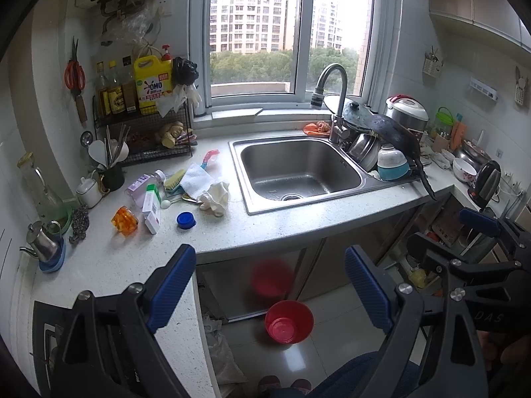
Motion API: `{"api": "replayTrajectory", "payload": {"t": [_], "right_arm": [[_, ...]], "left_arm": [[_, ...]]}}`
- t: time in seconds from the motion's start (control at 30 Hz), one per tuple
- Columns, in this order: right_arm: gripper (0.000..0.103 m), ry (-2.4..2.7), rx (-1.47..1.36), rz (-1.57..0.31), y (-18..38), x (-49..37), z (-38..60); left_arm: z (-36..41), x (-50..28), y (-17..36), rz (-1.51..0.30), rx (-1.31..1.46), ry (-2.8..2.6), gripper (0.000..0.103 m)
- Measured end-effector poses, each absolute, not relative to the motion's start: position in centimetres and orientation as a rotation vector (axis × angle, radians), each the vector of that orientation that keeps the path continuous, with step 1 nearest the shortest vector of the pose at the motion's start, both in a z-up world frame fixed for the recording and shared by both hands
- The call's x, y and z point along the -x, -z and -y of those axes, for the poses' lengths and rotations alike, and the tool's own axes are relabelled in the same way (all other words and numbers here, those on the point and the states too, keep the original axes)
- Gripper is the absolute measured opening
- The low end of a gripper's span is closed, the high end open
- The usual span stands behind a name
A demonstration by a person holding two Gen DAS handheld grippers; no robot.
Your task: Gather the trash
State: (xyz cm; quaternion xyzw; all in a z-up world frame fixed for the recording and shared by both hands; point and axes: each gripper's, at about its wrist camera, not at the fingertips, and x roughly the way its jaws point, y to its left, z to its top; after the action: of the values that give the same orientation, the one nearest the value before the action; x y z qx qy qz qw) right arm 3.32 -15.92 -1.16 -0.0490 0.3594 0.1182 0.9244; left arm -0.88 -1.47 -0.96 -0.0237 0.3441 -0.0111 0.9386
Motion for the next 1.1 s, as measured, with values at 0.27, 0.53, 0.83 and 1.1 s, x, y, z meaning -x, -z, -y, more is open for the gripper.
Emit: {"api": "replayTrajectory", "payload": {"t": [0.27, 0.53, 0.83, 1.1], "right_arm": [[0.103, -0.241, 0.101, -0.735, 1.1, -3.2, 15.9], [0.103, -0.247, 0.118, -0.742, 1.3, -3.3, 15.9], [0.103, -0.276, 0.132, -0.738, 1.6, -3.8, 15.7], [0.103, -0.321, 0.172, -0.775, 2.5, -6.1, 14.7]], "left_arm": [[1.6, 0.9, 1.0, -0.700, 0.046, 0.019, 0.090], [1.4, 0.9, 1.3, -0.708, 0.062, 0.017, 0.090], [1.2, 0.4, 1.9, -0.730, 0.056, -0.028, 0.090], [-0.1, -1.1, 2.9, -0.766, 0.085, -0.077, 0.090]]}}
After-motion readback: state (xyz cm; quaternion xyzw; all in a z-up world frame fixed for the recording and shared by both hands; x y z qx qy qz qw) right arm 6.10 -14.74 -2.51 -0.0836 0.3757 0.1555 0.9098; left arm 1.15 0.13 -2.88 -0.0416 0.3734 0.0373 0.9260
